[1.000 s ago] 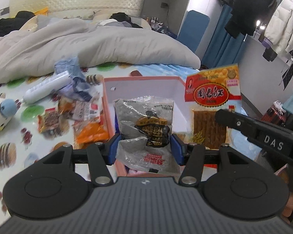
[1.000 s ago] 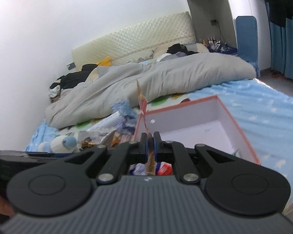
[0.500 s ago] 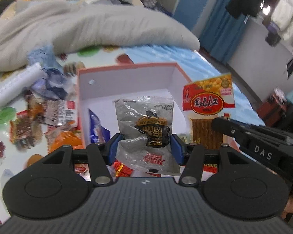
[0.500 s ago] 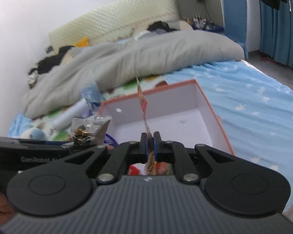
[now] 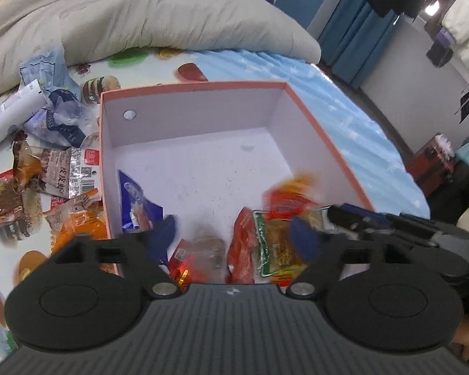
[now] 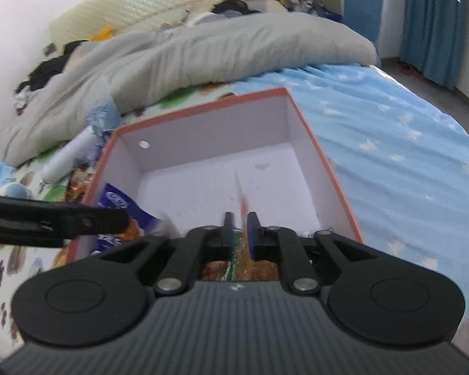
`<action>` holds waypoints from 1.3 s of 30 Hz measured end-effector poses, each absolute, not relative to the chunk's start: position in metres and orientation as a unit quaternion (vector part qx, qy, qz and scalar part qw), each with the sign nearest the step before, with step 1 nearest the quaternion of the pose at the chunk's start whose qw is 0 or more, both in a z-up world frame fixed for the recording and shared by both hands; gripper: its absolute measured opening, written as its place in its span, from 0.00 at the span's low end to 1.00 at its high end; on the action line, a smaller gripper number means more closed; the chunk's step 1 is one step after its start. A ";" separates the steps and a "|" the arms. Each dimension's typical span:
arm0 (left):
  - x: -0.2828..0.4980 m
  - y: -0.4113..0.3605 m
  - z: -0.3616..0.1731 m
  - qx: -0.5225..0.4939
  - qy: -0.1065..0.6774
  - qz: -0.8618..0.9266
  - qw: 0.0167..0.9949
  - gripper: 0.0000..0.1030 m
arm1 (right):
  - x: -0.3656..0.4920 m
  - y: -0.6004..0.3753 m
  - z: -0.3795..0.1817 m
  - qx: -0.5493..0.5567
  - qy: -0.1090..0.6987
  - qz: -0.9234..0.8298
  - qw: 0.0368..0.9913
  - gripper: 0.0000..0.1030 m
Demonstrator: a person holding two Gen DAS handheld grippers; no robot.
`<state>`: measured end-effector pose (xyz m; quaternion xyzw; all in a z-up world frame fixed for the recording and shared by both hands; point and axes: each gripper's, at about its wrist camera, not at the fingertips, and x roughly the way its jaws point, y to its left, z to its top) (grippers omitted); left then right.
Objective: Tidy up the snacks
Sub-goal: 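Carry both packets over the pink box and open both tools to drop them, then lift both open tools away from the pink box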
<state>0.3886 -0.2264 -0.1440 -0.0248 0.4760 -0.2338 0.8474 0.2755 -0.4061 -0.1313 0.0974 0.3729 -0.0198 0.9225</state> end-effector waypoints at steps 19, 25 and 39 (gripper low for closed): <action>0.306 -0.200 -0.073 -0.016 0.407 -0.234 0.883 0.85 | 0.201 -0.384 -0.074 0.065 0.296 -0.019 0.953 0.58; 0.266 -0.186 -0.049 -0.019 0.380 -0.238 0.894 0.85 | 0.165 -0.376 -0.050 0.065 0.265 -0.003 0.962 0.58; 0.186 -0.129 -0.029 0.010 0.325 -0.177 0.929 0.85 | 0.126 -0.341 -0.052 0.083 0.246 0.020 0.966 0.58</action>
